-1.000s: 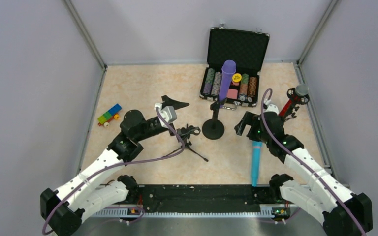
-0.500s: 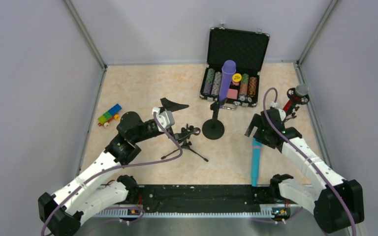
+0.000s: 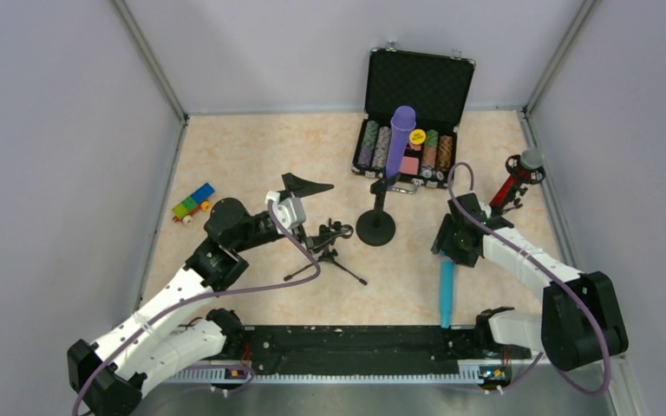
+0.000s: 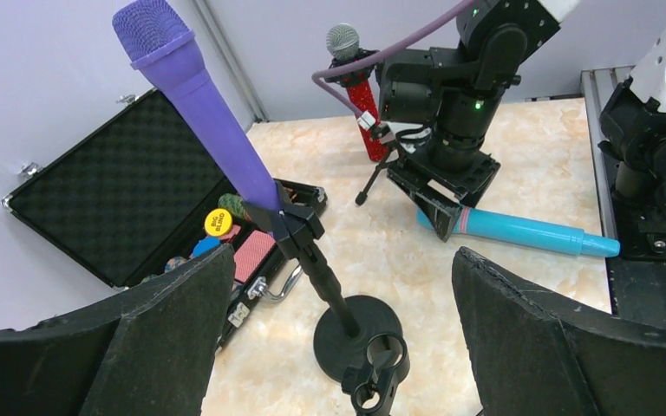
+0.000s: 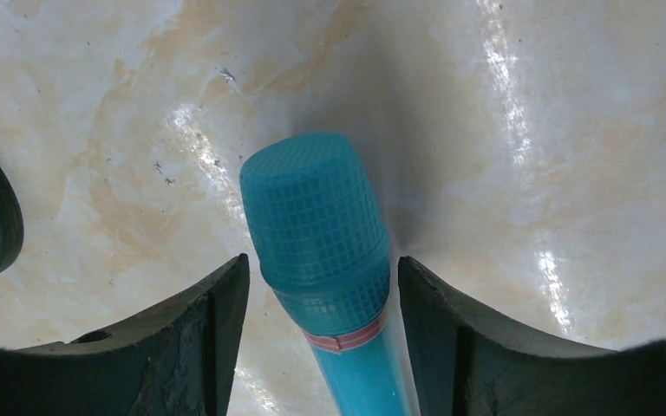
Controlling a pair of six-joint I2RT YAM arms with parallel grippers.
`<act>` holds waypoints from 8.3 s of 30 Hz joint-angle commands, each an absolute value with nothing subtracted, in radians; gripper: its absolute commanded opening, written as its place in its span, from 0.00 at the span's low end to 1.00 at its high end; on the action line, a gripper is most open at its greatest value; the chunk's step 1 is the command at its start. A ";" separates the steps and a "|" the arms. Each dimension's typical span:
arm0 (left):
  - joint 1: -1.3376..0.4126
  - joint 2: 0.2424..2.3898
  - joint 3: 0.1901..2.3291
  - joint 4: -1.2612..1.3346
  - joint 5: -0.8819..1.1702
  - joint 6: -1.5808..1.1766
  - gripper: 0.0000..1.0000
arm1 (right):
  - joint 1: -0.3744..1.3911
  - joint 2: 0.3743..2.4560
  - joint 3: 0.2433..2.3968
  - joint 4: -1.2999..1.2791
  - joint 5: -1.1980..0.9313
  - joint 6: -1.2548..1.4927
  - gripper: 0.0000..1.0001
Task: Attach the microphones to the stand
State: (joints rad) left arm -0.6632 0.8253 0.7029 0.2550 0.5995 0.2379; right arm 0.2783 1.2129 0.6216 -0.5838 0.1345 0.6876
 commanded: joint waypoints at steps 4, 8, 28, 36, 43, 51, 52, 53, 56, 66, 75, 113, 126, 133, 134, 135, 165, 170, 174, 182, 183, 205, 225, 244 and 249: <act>-0.667 0.827 0.703 0.324 0.636 0.227 0.99 | 0.275 1.277 0.605 -0.475 0.127 0.653 0.60; -0.668 0.831 0.711 0.321 0.638 0.226 0.99 | 0.274 1.320 0.614 -0.428 0.117 0.649 0.56; -0.667 0.837 0.730 0.258 0.647 0.259 0.99 | 0.267 1.412 0.774 -0.468 0.160 0.479 0.99; -0.668 0.843 0.725 0.276 0.656 0.265 0.99 | 0.267 1.321 0.693 -0.557 0.102 0.525 0.99; -0.667 0.848 0.722 0.310 0.680 0.249 0.99 | 0.289 1.305 0.623 -0.569 0.009 0.555 0.94; -0.668 0.836 0.714 0.314 0.679 0.246 0.99 | 0.326 1.400 0.623 -0.534 0.010 0.551 0.76; -0.668 0.834 0.714 0.314 0.677 0.246 0.99 | 0.326 1.407 0.628 -0.532 0.016 0.547 0.73; -0.668 0.829 0.715 0.312 0.675 0.248 0.99 | 0.326 1.413 0.630 -0.528 0.018 0.543 0.69; -0.667 0.820 0.708 0.311 0.667 0.251 0.99 | 0.326 1.422 0.628 -0.499 0.006 0.533 0.53; -0.667 0.816 0.703 0.308 0.666 0.249 0.99 | 0.307 1.467 0.681 -0.407 -0.098 0.596 0.22; -0.667 0.812 0.697 0.302 0.659 0.253 0.99 | 0.308 1.508 0.696 -0.435 -0.048 0.484 0.83; -0.667 0.792 0.700 0.315 0.673 0.236 0.99 | 0.412 1.555 0.612 -0.482 -0.037 0.541 0.42; -0.667 0.793 0.728 0.237 0.611 0.238 0.99 | 0.411 1.481 0.683 -0.518 0.024 0.527 0.00; -0.667 0.799 0.740 0.218 0.522 0.166 0.99 | 0.406 1.344 0.749 -0.554 0.079 0.531 0.00; -0.667 0.804 0.744 0.210 0.507 0.153 0.99 | 0.403 1.318 0.756 -0.558 0.086 0.532 0.00; -0.667 0.808 0.749 0.204 0.492 0.138 0.99 | 0.399 1.292 0.763 -0.560 0.093 0.535 0.00; -0.474 1.064 0.930 0.063 0.387 -0.305 0.99 | 0.379 0.466 0.578 0.134 0.074 0.155 0.00; -0.383 1.060 0.868 0.196 0.487 -0.417 0.99 | 0.380 0.452 0.578 0.138 0.044 0.125 0.00; -0.328 1.066 0.842 0.255 0.552 -0.491 0.99 | 0.380 0.460 0.583 0.131 0.022 0.123 0.00; -0.195 1.039 0.781 0.358 0.682 -0.579 0.99 | 0.380 0.513 0.609 0.123 -0.058 0.119 0.00; -0.179 1.032 0.769 0.376 0.699 -0.588 0.99 | 0.379 0.522 0.614 0.124 -0.074 0.117 0.00; -0.138 0.975 0.726 0.232 1.050 -0.113 0.98 | 0.398 0.745 0.624 0.545 -0.450 0.179 0.00; -0.314 1.067 0.755 -0.063 1.267 0.513 0.97 | 0.569 0.948 0.687 0.941 -0.414 0.250 0.00; -0.357 1.072 0.704 -0.008 1.151 0.500 0.95 | 0.666 1.036 0.687 1.053 -0.363 0.205 0.00; -0.365 1.094 0.708 -0.012 1.123 0.497 0.91 | 0.671 1.054 0.679 1.086 -0.383 0.218 0.00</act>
State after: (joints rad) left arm -0.3569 1.0786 0.7067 -0.0517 1.1416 0.4828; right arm 0.6529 1.0439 0.6506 0.9874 -0.3748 0.2192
